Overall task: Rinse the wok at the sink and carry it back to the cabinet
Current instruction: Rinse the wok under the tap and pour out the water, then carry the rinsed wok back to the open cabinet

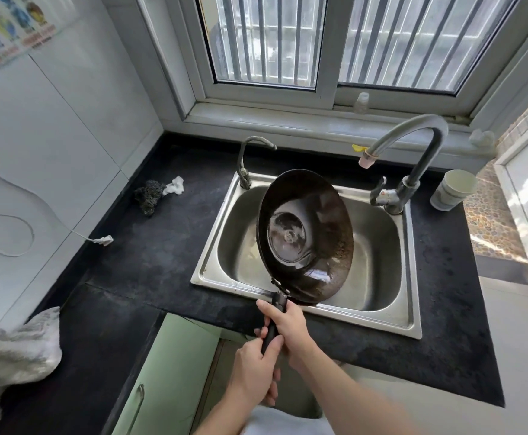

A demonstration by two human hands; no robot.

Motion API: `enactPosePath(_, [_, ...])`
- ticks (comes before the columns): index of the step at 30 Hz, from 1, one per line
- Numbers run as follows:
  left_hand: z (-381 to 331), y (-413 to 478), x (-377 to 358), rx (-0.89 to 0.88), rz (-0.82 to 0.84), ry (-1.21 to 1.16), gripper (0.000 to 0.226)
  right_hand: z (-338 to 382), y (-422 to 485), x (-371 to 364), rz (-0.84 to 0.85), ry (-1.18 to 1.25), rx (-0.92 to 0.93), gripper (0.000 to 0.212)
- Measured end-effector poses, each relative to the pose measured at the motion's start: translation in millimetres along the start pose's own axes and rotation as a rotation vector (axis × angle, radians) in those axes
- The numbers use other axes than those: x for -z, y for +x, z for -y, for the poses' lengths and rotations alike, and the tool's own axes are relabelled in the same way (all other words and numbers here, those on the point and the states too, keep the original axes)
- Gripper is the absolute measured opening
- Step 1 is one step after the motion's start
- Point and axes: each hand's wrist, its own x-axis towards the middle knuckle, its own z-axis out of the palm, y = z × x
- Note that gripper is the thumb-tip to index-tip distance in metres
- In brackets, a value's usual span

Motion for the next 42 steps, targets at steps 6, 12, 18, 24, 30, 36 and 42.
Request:
enactPosePath(6, [4, 5, 17, 0.045, 0.146, -0.229, 0.045, 3, -5, -19, 0.031, 0.263, -0.107, 0.027])
enactPosePath(12, [10, 11, 25, 0.099, 0.275, -0.359, 0.054, 5, -7, -29, -0.077, 0.156, -0.038, 0.026])
enactPosePath(18, [16, 6, 19, 0.079, 0.276, -0.397, 0.047, 9, -15, -31, -0.162, 0.050, -0.032, 0.025])
enactPosePath(24, [22, -4, 13, 0.082, 0.269, -0.443, 0.045, 6, -26, -26, -0.143, 0.004, -0.021, 0.022])
enactPosePath(30, [17, -23, 6, 0.100, 0.211, -0.533, 0.040, 3, -33, -19, -0.051, -0.082, -0.022, 0.020])
enactPosePath(36, [4, -44, -19, 0.099, 0.039, -0.579, 0.040, 9, -36, -5, 0.085, -0.156, -0.066, 0.023])
enactPosePath(42, [9, -74, -62, 0.132, -0.184, -0.716, 0.038, 8, -57, 14, 0.279, -0.342, -0.086, 0.026])
